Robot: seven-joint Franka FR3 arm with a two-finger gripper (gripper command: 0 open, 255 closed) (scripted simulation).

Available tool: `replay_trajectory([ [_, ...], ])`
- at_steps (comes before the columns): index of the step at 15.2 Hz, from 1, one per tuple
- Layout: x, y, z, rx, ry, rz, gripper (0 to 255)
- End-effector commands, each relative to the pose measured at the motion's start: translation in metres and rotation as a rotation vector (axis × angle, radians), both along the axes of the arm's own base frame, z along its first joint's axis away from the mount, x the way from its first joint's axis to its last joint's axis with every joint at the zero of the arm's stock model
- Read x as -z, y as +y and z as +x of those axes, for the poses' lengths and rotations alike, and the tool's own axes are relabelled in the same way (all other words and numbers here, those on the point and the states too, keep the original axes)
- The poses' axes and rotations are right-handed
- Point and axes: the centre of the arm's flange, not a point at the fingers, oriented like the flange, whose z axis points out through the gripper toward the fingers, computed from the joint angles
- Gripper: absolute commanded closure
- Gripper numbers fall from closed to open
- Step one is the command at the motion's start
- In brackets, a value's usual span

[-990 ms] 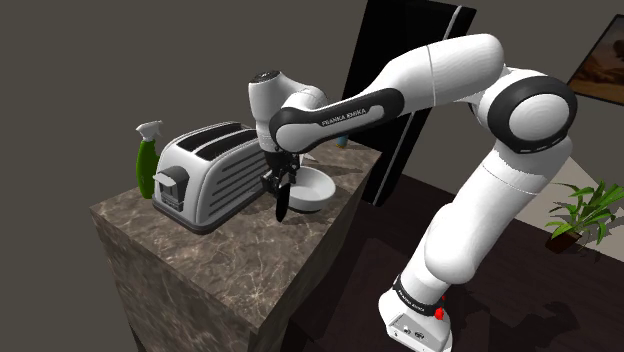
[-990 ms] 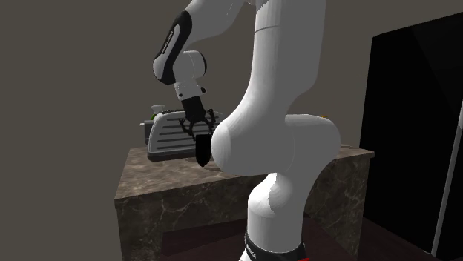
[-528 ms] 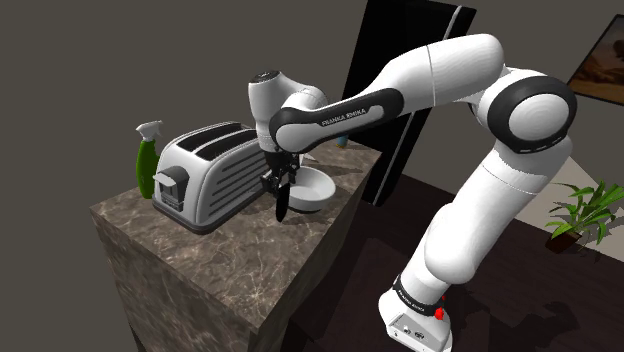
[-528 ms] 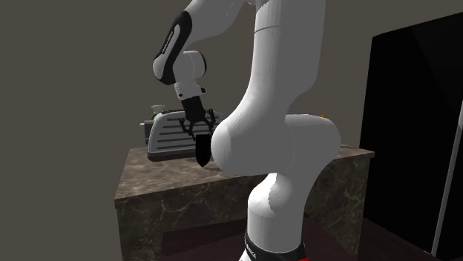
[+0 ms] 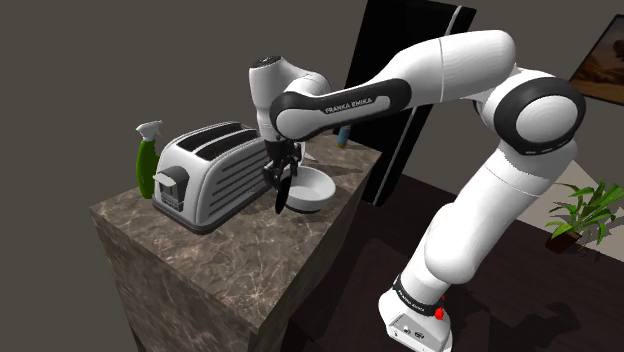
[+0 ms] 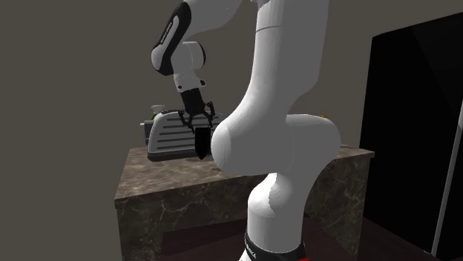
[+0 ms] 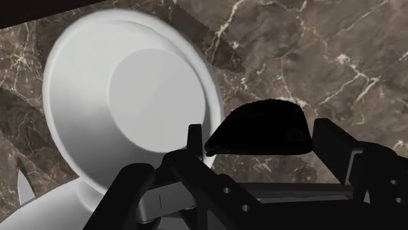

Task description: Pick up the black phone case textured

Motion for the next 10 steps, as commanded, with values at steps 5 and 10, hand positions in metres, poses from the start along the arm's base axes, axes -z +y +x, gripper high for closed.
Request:
replay_trajectory([
  [5, -0.032, -0.001, 0.000, 0.000, 0.000, 0.000, 255],
  [10, -0.048, -0.001, 0.000, 0.000, 0.000, 0.000, 255],
])
